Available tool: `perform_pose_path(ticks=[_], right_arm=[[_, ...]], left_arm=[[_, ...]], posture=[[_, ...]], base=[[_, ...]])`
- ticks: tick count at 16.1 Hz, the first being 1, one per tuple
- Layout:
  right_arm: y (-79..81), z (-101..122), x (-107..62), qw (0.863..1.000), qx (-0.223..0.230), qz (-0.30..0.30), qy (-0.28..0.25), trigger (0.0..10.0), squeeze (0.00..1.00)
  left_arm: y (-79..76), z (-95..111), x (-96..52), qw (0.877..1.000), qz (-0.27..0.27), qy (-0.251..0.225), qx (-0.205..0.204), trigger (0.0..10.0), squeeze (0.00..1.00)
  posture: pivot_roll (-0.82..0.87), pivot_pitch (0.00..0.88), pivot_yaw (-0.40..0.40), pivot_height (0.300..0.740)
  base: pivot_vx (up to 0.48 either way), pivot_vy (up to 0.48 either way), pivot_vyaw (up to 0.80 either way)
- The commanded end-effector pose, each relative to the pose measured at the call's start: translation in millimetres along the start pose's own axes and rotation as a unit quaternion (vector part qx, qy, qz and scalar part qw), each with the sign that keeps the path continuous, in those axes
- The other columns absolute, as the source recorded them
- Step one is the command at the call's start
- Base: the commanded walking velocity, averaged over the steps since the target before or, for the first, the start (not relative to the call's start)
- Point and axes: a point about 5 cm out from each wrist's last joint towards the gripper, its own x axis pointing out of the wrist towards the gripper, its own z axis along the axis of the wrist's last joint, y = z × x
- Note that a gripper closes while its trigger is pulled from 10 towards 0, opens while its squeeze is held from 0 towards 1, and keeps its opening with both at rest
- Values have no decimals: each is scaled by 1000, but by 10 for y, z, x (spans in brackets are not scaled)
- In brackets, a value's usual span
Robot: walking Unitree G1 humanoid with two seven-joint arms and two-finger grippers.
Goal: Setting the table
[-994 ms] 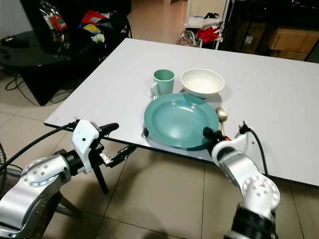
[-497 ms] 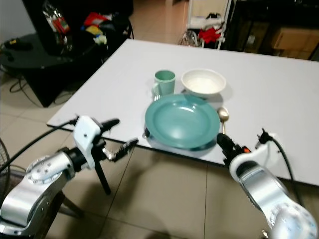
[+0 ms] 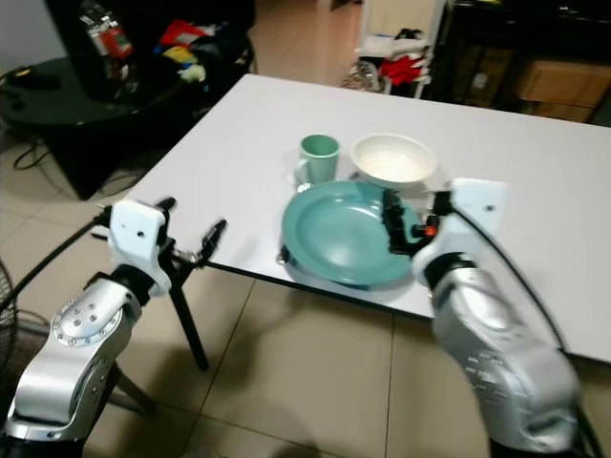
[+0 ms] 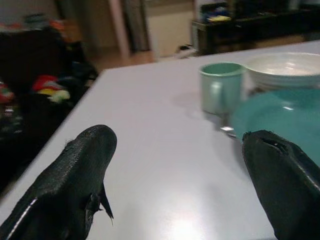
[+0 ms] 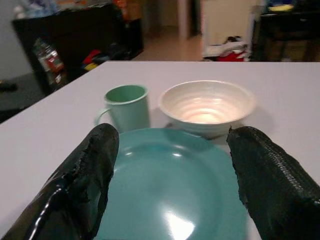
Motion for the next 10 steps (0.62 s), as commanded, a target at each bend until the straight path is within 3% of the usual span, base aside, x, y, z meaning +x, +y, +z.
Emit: perform_pose_path(ticks=[1,4,7,10], right_arm=[[79,-56,29,999,-3,29,-13,10000,0],[163,-140,40,998,-28,51,-10,10000,0],[126,-164,79,998,-23,41,-32,10000,0],[81,-134,130,998,-8,24,-50,10000,0]], left_arm=[[14,50,59,1000,14,-12,2,10000,0],[-3,56,63,1000,7,-14,2,10000,0],[25,63,71,1000,12,-16,4,10000,0],[61,88,81,1000,12,-20,5,10000,0]], posture=[[48,0,7,740],[47,0,8,740],[48,0,13,740],[53,0,16,740]], base=[[270,0,0],[284,0,-133],[304,0,-781],[301,0,-138]])
